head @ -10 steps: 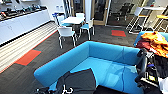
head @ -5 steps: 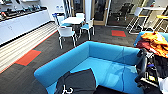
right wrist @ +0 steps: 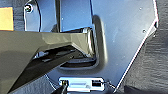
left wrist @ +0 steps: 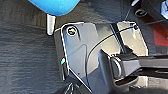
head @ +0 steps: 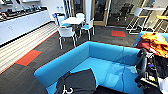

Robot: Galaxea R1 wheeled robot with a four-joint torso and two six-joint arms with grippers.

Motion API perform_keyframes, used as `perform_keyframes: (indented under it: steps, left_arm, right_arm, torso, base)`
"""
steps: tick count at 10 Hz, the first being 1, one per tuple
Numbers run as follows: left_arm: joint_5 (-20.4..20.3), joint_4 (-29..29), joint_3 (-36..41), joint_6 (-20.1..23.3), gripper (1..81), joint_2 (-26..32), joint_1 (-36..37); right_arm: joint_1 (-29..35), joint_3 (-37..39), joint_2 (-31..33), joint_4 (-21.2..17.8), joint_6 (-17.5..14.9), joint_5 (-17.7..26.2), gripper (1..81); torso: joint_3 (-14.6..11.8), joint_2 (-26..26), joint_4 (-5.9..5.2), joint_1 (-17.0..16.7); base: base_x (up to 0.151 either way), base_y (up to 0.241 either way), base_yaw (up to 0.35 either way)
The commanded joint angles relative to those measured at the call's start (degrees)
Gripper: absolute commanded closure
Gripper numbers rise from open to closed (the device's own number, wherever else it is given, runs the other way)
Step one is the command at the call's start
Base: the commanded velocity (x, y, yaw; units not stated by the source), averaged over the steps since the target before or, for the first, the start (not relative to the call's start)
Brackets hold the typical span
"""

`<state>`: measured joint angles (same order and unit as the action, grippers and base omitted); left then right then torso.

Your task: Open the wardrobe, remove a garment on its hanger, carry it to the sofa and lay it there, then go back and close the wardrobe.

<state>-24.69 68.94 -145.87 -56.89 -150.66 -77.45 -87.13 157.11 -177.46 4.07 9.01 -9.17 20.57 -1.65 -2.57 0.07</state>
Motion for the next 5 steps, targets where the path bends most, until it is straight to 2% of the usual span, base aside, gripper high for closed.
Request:
perform_keyframes:
  steps: [1,3,5]
  left_arm:
    - [-3.0,5.16,-9.17,-0.15,1.0,-9.04,-6.09]
    - [-2.83,4.98,-9.96,0.03,1.0,-11.68,-8.12]
    - [-2.12,4.98,-10.22,-0.06,1.0,-12.73,-8.73]
  right_arm:
    - [-0.29,-0.15,-0.47,0.59,-0.22,3.72,1.0]
    - [-0.29,-0.15,-0.47,0.85,-0.31,3.63,1.0]
    - [-0.47,-0.15,-0.55,0.94,-0.31,3.63,1.0]
  torso:
    - [0.0,0.0,0.0,0.0]
    - [-3.54,-0.02,0.0,-0.02]
    - [-5.91,-0.02,0.0,0.0]
  base:
    - [0.0,0.0,0.0]
    - [0.0,0.0,0.0]
    - [0.0,0.0,0.0]
